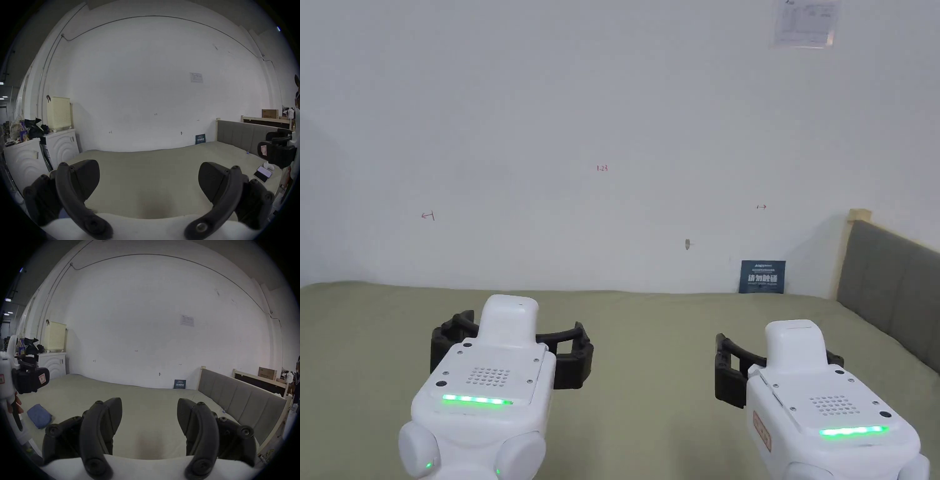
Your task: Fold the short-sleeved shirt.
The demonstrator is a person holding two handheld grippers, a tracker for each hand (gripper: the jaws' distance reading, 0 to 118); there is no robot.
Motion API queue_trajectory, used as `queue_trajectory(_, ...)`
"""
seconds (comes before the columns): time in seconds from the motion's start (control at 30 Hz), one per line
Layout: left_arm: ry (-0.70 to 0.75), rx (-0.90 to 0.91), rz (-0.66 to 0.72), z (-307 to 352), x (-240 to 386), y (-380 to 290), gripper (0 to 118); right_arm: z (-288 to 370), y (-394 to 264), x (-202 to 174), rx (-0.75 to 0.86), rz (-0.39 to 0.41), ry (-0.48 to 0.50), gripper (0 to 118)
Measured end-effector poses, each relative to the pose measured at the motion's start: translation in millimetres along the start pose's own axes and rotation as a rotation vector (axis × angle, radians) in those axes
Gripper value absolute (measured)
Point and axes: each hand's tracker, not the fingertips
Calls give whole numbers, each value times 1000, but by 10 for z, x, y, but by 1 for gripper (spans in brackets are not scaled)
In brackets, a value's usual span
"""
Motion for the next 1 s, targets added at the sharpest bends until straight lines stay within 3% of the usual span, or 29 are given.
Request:
queue_trajectory(0.1,16,-10,17,20,-32,20,118,1,-10,-8,-4,0,3,75)
queue_trajectory(0.23,-76,-54,108,35,-84,3,118,31,-36,-15,-8,-15,8,75)
queue_trajectory(0.47,-68,-36,59,131,34,-39,118,29,-51,-26,-24,-41,3,75)
queue_trajectory(0.67,-105,-136,74,68,17,23,118,82,-38,-42,-32,-46,24,75)
queue_trajectory(0.8,-116,-132,36,68,21,26,118,94,-32,-71,-26,-23,22,75)
queue_trajectory(1.0,-179,-163,134,62,-16,85,118,88,-27,-83,-43,-39,33,75)
